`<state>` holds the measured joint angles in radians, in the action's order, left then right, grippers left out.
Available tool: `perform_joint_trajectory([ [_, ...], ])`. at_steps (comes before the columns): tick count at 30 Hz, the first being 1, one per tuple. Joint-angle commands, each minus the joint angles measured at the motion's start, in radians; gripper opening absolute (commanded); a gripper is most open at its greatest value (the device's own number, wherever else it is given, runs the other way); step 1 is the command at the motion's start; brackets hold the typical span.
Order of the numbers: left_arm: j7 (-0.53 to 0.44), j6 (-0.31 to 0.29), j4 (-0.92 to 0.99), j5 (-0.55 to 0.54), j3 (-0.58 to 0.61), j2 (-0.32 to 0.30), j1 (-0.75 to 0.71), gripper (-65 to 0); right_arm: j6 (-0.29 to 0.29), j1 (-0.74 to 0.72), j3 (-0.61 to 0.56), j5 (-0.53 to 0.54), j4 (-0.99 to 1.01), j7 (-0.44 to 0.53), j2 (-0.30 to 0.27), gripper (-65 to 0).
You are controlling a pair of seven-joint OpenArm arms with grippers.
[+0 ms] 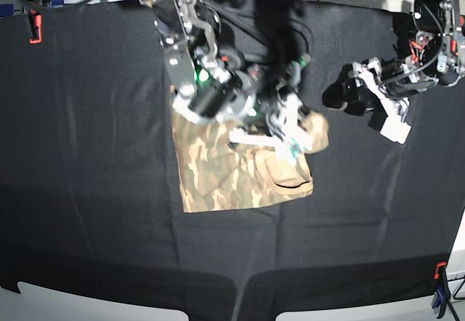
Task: Layout the t-shirt on the table in an organized manner, then fold the t-shirt properly
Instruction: 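Press and adjust the folded shirt with the right gripper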
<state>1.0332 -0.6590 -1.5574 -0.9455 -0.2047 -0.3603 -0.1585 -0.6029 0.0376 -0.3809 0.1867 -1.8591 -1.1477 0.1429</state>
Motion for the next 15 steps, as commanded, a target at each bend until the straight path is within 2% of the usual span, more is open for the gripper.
perform_joint_trajectory([
  [1,-0.012,-0.006,-0.015,-0.025,-0.005,-0.011,0.009,-28.9,-0.003,0.002,-0.002,0.019,-0.019,0.019,-0.009,-65.0],
  [5,-0.013,-0.006,-0.015,-0.025,-0.005,-0.011,0.01,-28.9,-0.004,0.052,-0.002,0.035,-0.019,0.019,-0.06,-65.0],
  [7,-0.016,-0.006,-0.015,-0.025,-0.005,-0.011,0.01,-28.9,-0.031,0.068,-0.002,0.035,-0.019,0.019,-0.073,-65.0],
  [15,-0.016,-0.006,-0.015,-0.025,-0.005,-0.011,0.01,-28.9,-0.064,0.076,-0.002,0.107,-0.019,0.019,-0.074,-65.0],
])
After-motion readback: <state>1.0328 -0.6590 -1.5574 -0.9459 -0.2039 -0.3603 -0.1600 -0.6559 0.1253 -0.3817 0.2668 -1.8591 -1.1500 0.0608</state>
